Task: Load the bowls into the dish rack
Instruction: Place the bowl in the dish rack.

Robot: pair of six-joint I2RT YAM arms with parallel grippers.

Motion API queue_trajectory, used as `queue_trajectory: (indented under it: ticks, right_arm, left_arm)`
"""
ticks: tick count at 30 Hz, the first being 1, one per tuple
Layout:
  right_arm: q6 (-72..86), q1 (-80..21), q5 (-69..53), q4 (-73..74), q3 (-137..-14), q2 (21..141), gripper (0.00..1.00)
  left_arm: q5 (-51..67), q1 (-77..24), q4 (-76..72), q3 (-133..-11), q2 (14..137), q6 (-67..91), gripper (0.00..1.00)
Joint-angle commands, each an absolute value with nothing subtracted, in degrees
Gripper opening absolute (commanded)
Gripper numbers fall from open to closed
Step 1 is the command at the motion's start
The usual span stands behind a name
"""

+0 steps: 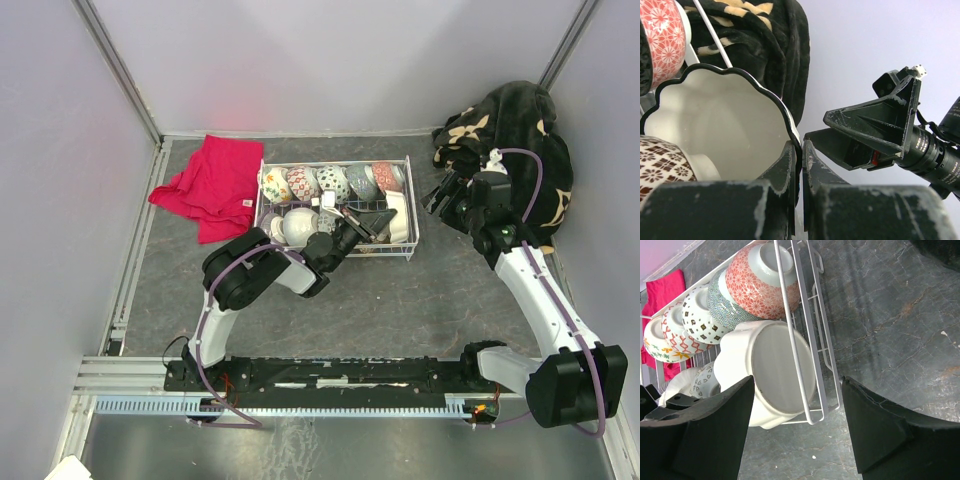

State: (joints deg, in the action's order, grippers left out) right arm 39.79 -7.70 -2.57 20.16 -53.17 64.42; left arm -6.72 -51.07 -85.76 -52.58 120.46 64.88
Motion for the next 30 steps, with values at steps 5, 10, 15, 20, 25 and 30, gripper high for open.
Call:
queue_trajectory:
  ticks: [5, 10, 15, 20, 25, 30]
  right_arm:
    - [40.08, -7.01, -2.86, 17.75, -54.08, 62.61, 0.78]
    - [40.03, -6.92, -3.06, 17.75, -53.97, 62.62, 0.78]
    - [40.12, -6.84, -3.21, 17.75, -54.01, 62.41, 0.78]
    - [40.16, -6.77, -3.38, 17.68, -53.93, 62.49, 0.78]
    - [40.23, -6.76, -3.58, 17.62, -53.93, 62.49, 0.78]
    - [40.29, -6.68, -3.77, 17.49, -53.88, 62.48, 0.78]
  left_arm:
    - [-1.89, -51.97, -99.17, -56.61, 120.22, 70.10, 0.03]
    - [-1.31, -51.78, -98.91, -56.96, 121.25, 71.38, 0.03]
    - [-0.84, -51.48, -99.21, -56.25, 122.72, 73.27, 0.03]
    - [-0.52, -51.29, -99.10, -55.74, 123.38, 74.11, 0.03]
    - [-0.55, -50.86, -97.67, -53.81, 123.07, 76.05, 0.03]
    - [-1.42, -50.63, -94.22, -50.95, 120.95, 75.66, 0.03]
